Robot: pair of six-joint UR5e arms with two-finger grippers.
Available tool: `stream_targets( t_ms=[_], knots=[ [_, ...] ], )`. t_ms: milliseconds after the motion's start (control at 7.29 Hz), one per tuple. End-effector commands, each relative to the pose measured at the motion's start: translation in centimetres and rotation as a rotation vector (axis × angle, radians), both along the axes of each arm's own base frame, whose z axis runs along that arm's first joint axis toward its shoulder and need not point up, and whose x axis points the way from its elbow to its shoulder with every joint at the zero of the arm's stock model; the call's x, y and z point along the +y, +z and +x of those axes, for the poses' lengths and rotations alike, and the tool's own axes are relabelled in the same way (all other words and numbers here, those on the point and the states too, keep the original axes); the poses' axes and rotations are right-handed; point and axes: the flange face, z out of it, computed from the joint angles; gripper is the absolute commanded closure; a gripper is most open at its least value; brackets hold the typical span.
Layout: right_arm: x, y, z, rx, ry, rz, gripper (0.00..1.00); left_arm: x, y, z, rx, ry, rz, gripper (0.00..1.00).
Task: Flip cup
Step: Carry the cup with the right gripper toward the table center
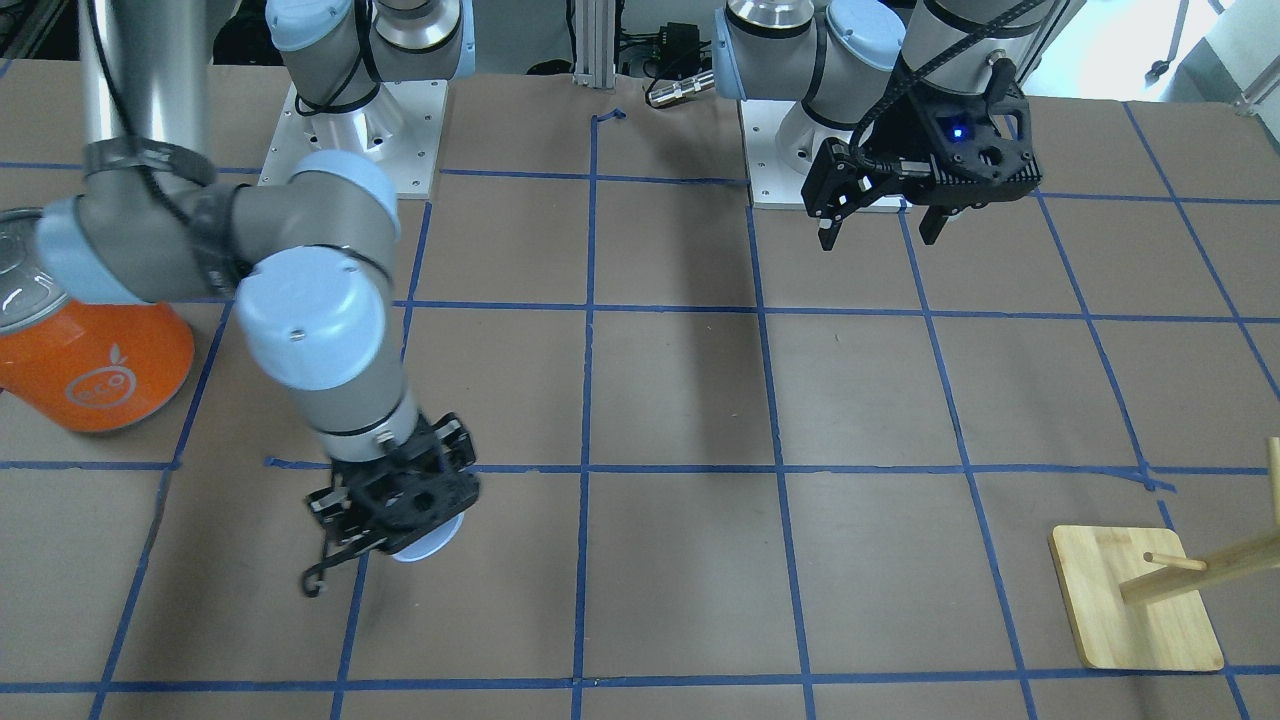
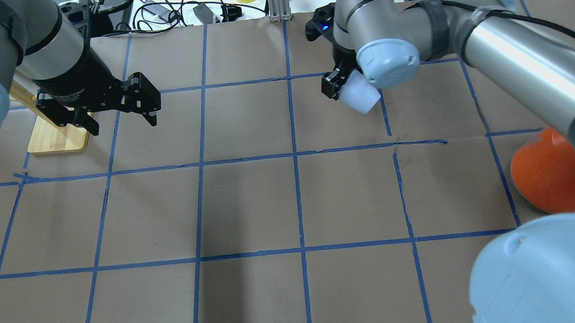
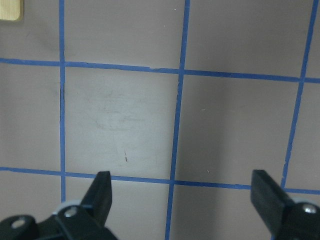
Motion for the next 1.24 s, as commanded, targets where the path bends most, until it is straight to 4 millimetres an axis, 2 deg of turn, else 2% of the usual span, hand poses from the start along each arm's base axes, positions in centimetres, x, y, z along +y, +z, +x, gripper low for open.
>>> stream_targets(
  t_ms=[0,137,275,412,549,824,961,1098],
  knots=[
    [3.0,-1.5,8.3,0.003,0.256,-0.055,0.96,-0.8,-0.9,2.1,0.004,0.034,0.015,0.0],
    [3.8,-3.3,10.1,0.028,0.448,-0.042,0.97,-0.7,-1.0,2.2,-0.004,0.036,0.015,0.0],
    [3.8,-3.8,11.5,0.025,0.532,-0.1,0.97,-1.0,-1.3,2.7,-0.005,0.045,0.02,0.0],
    [4.7,-5.4,13.4,0.036,0.625,-0.087,0.97,-1.1,-1.2,2.8,-0.005,0.048,0.017,0.0],
    [5.4,-7.1,14.8,0.037,0.648,-0.069,0.97,-1.0,-1.3,2.7,-0.007,0.047,0.017,0.0],
    [5.6,-8.7,15.3,0.035,0.663,-0.045,0.94,-0.8,-0.9,2.7,-0.007,0.047,0.012,0.0],
    [5.4,-8.8,15.4,0.03,0.663,-0.069,0.87,-0.9,-1.2,2.6,-0.001,0.048,0.015,0.0],
    [5.4,-9.1,15.4,0.027,0.671,-0.075,0.52,-1.0,-1.3,2.7,0.006,0.052,0.016,0.0]
  ],
)
